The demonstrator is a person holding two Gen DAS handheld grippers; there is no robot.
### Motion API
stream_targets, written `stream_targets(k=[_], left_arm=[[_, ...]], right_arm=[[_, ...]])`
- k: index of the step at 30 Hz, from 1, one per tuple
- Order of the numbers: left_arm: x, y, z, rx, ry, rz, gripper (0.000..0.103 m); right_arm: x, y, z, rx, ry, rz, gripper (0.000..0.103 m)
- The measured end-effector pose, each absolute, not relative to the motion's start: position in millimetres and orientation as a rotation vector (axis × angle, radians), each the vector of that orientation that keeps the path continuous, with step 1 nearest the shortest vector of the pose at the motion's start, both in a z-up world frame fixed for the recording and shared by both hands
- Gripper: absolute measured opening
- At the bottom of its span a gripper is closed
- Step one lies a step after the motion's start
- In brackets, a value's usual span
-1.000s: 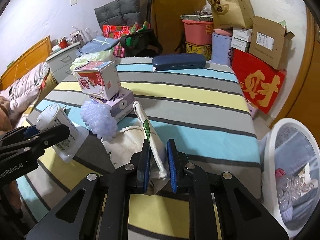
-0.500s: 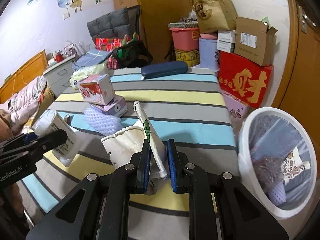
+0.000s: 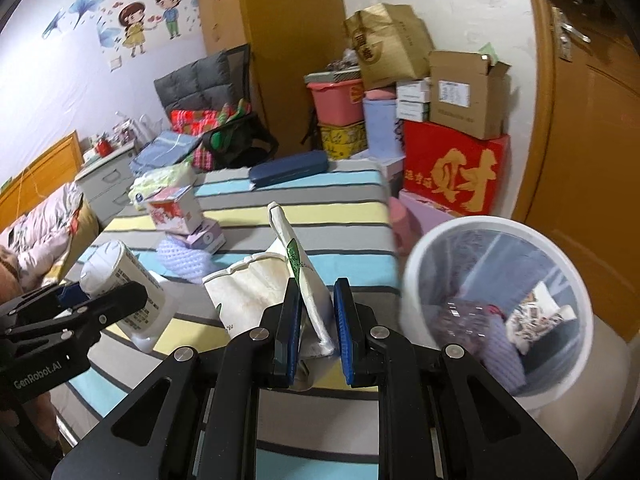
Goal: Collect trash
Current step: 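Carry the yogurt cup and cloth tote to the white bin and release both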
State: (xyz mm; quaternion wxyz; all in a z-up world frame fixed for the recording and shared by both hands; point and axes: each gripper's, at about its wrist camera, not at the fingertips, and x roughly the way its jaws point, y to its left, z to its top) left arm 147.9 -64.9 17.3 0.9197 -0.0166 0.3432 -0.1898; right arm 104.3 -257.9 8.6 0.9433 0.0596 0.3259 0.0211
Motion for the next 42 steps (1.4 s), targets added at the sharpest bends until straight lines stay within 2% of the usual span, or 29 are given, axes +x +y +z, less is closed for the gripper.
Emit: stream_targets(k=[25,42], left_arm=[[130,-178,39,0.06,0.661,-0.591,0.051],[159,-267,16,0.124,0.726,-0.696,0.051]], right_arm=[[59,-350,20,0.205,0.587,-0.206,0.017],[60,-398,1,0.222,0.643,-0.336,0.017]])
